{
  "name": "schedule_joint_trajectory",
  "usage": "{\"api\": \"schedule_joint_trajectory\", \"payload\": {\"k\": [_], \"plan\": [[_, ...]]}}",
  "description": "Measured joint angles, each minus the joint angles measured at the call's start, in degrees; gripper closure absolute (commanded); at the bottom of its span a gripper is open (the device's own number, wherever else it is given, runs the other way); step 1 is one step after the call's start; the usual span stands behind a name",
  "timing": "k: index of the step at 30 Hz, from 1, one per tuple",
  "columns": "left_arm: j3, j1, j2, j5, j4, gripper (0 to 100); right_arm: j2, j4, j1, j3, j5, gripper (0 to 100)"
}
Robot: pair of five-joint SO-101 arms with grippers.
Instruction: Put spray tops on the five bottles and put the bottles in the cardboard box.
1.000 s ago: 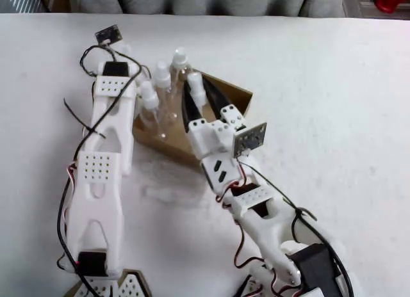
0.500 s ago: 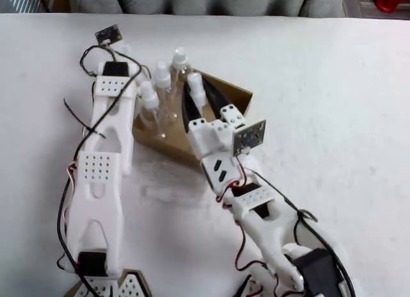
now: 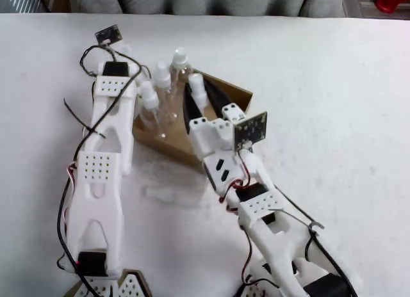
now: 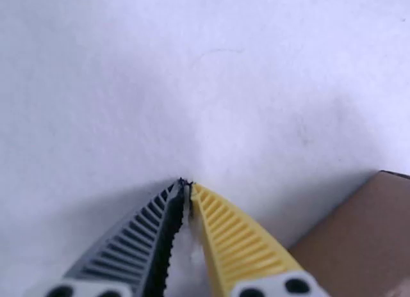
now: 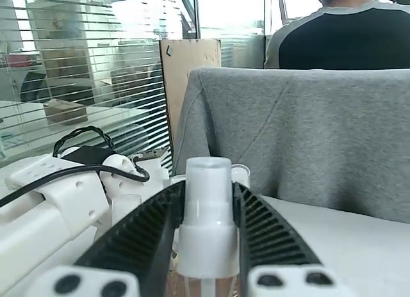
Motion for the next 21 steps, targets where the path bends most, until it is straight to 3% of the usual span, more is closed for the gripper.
{"api": "schedule_joint_trajectory", "payload": {"k": [7,21], "plan": [[0.00,0.00,0.00,0.00,0.00,98,0.00,0.09,0.00,0.00,0.00,85.2],[0.00,-0.35,0.00,0.00,0.00,98,0.00,0.09,0.00,0.00,0.00,86.5]]}}
